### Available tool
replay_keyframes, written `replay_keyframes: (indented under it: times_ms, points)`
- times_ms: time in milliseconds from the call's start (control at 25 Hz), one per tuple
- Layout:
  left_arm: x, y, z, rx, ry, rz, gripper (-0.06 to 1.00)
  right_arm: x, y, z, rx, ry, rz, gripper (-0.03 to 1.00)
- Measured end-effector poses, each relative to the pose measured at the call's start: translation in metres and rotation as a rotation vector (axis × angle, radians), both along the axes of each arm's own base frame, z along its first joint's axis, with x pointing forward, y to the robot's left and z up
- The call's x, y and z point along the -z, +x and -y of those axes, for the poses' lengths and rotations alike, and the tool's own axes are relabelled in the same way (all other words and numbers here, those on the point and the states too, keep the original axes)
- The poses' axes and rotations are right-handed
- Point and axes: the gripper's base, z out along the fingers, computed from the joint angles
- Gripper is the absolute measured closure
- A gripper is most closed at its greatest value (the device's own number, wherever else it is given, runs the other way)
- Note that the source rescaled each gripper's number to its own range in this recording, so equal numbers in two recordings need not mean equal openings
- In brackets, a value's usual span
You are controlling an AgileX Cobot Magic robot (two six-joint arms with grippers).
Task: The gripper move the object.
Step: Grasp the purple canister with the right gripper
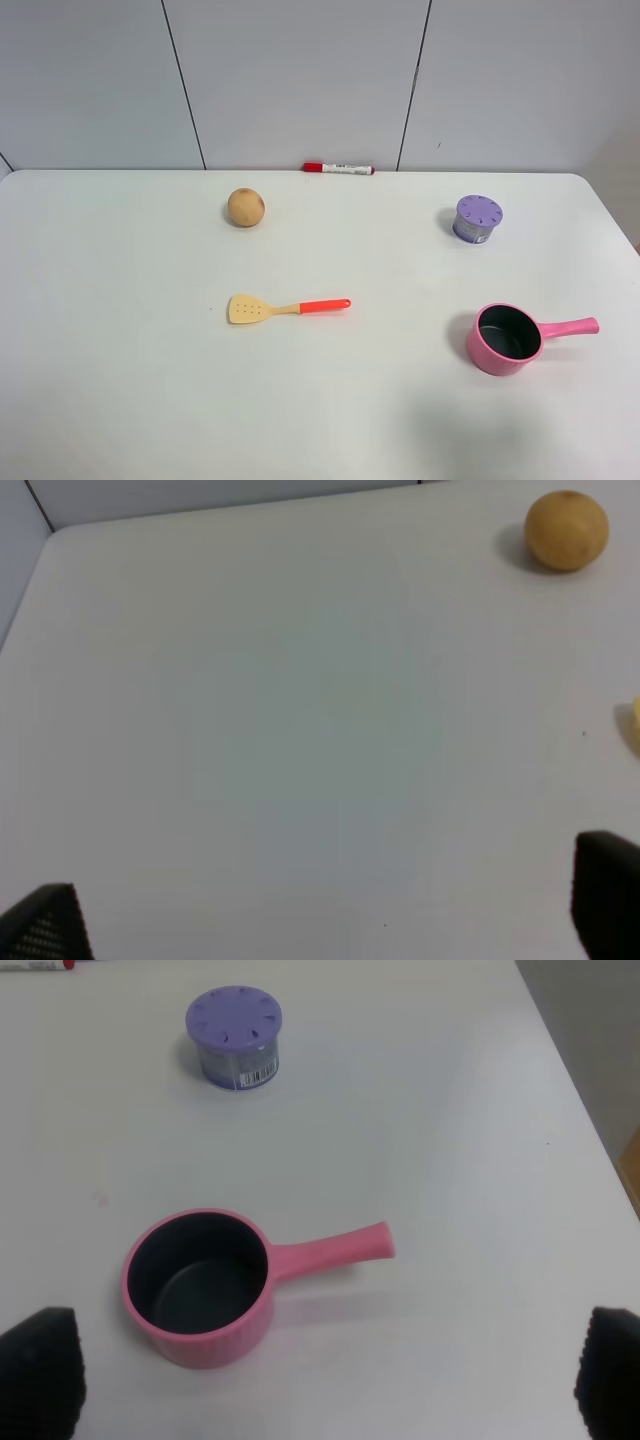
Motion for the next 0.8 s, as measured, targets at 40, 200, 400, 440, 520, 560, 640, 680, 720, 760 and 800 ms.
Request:
replay_keyframes:
  times_ms: [40, 200, 400, 440, 520, 560, 640, 680, 720, 760, 800]
  points:
    - [0.0, 0.0, 0.0, 0.0, 0.0, 0.0, -0.06, -0.001, 0.0, 0.0, 0.0, 0.0, 0.004, -0.01]
    - [0.0, 0.0, 0.0, 0.0, 0.0, 0.0, -0.06, -0.029, -0.005, 0.001, 0.007, -0.022, 0.052, -0.01]
    - [0.0, 0.0, 0.0, 0.0, 0.0, 0.0, -0.06, -0.088, 0.016, 0.006, 0.036, -0.054, 0.035, -0.01]
    - [0.0, 0.0, 0.0, 0.0, 0.0, 0.0, -0.06, -0.099, 0.023, 0.007, 0.036, -0.054, 0.029, -0.01]
    - [0.0, 0.0, 0.0, 0.0, 0.0, 0.0, -0.06, -0.122, 0.039, 0.008, 0.038, -0.049, 0.02, -0.01]
    - [0.0, 0.0, 0.0, 0.0, 0.0, 0.0, -0.06, -0.133, 0.051, 0.009, 0.039, -0.047, 0.01, -0.01]
    - [0.0, 0.0, 0.0, 0.0, 0.0, 0.0, -0.06, -0.151, 0.074, 0.01, 0.04, -0.041, -0.005, -0.01]
    - [0.0, 0.0, 0.0, 0.0, 0.0, 0.0, -0.06, -0.158, 0.089, 0.012, 0.039, -0.04, -0.019, -0.01]
    - [0.0, 0.0, 0.0, 0.0, 0.0, 0.0, -0.06, -0.165, 0.104, 0.013, 0.038, -0.04, -0.03, -0.01]
    - [0.0, 0.0, 0.0, 0.0, 0.0, 0.0, -0.06, -0.169, 0.118, 0.014, 0.038, -0.039, -0.04, -0.01]
    - [0.0, 0.0, 0.0, 0.0, 0.0, 0.0, -0.06, -0.173, 0.135, 0.015, 0.037, -0.039, -0.059, -0.01]
